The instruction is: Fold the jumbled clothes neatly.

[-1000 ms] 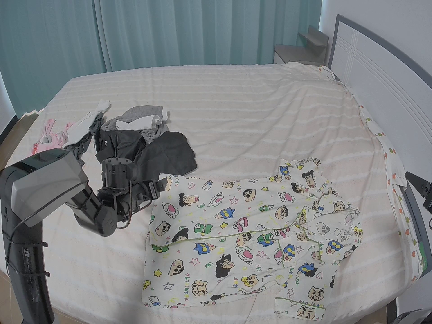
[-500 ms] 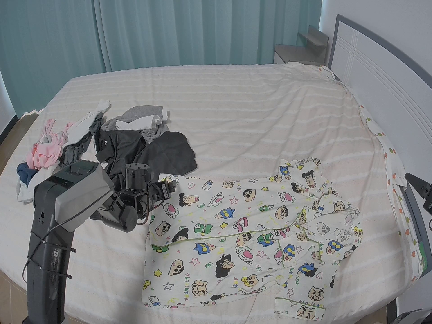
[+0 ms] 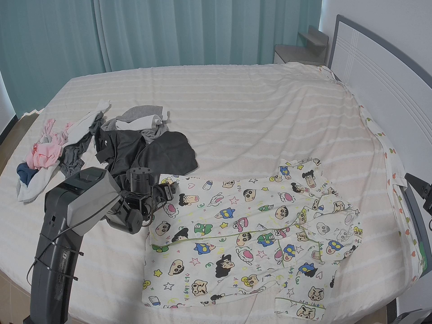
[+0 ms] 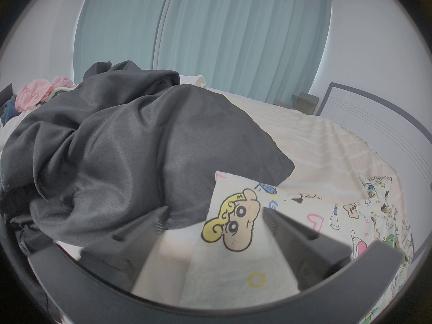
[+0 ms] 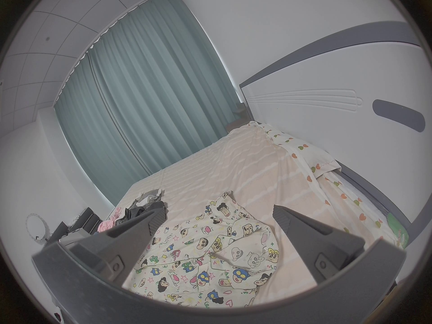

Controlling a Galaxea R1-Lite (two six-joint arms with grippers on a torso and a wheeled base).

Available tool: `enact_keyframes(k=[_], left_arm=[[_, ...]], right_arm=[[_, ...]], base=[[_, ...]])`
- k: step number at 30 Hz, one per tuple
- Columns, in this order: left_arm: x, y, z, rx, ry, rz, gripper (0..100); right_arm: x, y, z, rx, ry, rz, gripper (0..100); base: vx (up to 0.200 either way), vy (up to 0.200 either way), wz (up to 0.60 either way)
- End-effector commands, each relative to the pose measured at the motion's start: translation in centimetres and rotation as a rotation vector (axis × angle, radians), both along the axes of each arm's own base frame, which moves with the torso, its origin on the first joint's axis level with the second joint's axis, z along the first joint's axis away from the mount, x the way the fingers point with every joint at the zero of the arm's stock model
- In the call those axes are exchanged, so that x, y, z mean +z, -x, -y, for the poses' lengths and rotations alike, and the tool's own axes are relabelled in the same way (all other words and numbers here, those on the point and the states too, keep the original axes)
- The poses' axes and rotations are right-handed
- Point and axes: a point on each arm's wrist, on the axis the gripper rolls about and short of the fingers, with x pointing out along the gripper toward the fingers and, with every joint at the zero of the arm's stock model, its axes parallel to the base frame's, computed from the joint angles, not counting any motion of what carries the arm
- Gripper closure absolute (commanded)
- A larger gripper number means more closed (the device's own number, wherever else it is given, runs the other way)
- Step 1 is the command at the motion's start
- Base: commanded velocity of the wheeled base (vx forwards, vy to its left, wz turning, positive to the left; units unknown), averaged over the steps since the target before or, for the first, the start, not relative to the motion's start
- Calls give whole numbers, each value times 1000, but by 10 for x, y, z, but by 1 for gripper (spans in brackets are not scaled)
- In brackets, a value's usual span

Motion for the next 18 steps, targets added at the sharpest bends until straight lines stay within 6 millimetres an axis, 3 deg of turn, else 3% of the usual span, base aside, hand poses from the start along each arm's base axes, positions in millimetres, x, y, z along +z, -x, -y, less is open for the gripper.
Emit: enact_keyframes(k=[1,18], left_arm=[[1,-4,1,5,5,29,100],[39,-31,-1,105,16,214,100]], right_arm=[[0,-1,0,0,-1,-2,0],[-1,-1,0,0,-1,-4,0]], base=[[0,0,0],[0,0,0]])
